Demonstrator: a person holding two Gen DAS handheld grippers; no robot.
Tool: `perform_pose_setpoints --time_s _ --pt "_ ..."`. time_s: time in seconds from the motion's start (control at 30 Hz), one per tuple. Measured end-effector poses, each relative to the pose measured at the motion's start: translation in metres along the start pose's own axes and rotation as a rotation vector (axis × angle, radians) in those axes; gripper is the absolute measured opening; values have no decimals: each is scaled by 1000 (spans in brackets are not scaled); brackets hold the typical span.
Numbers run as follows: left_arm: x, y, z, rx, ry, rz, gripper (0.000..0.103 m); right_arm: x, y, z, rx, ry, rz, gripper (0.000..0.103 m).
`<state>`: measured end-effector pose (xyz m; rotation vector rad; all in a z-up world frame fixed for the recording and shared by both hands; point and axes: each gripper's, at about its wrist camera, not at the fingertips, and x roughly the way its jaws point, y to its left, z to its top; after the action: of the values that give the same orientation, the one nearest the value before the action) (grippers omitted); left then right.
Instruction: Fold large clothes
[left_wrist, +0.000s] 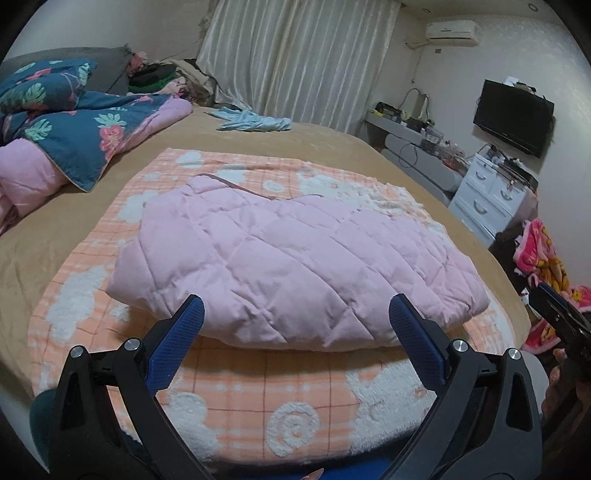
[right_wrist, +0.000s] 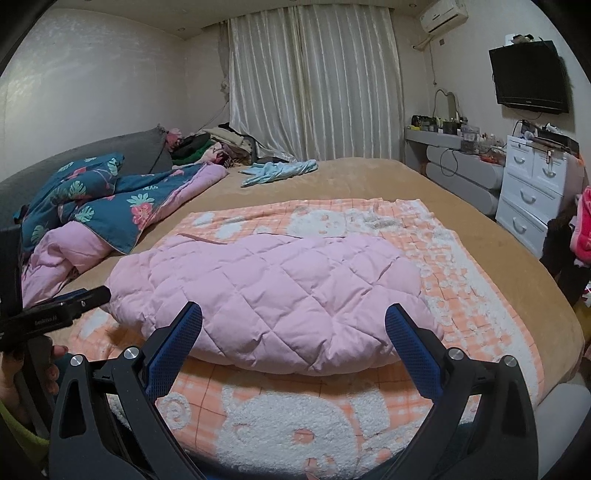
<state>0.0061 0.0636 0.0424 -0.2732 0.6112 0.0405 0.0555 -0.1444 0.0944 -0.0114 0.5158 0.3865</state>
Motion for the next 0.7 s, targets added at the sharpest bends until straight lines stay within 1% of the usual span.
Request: perform_pose_setpoints --time_s 0.13,0.23,0.4,0.57,0.7 --pt "2 -9 -10 43 9 -11 94 3 0 -11 9 16 -3 99" --pt "5 -11 -15 45 18 -21 94 10 3 -20 0 44 -6 99" --pt "13 -18 -22 73 42 -21 94 22 11 -32 -16 87 18 99" --pt "19 -19 -26 79 63 -14 94 29 19 -36 -30 104 38 99" --pt "20 -18 -25 77 61 -13 94 31 21 -37 -34 110 40 99"
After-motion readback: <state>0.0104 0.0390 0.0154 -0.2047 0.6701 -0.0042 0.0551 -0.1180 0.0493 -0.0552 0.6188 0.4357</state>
